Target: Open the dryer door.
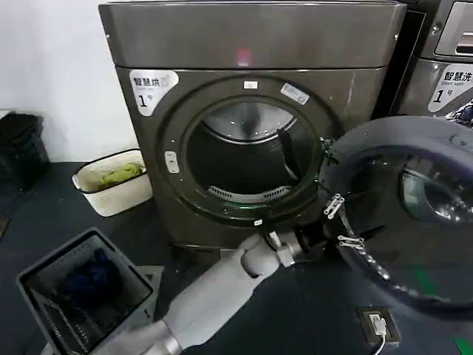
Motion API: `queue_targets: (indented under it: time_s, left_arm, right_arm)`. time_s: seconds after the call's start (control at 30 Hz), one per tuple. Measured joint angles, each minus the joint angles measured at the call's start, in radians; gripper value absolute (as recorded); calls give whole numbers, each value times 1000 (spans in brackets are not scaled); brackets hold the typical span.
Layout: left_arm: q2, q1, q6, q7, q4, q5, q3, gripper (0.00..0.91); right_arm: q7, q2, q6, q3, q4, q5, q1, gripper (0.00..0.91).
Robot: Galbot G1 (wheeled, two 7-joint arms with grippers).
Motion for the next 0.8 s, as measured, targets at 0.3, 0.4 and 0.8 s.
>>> queue_targets:
  time_s: [0.3,0.4,0.8]
  left_arm:
    - [-12,-2,12,1,16,-2,0,907]
    - [7,8,61,2,-12,-7,5,907]
    - [394,133,213,-34,-473,-55,-1,907]
  right_arm:
    - [-9,2,0,-4,10,1,2,907]
    - [-18,2,0,-9,16,1,5,907]
    - [-25,-35,-10,-55,22,3,32,907]
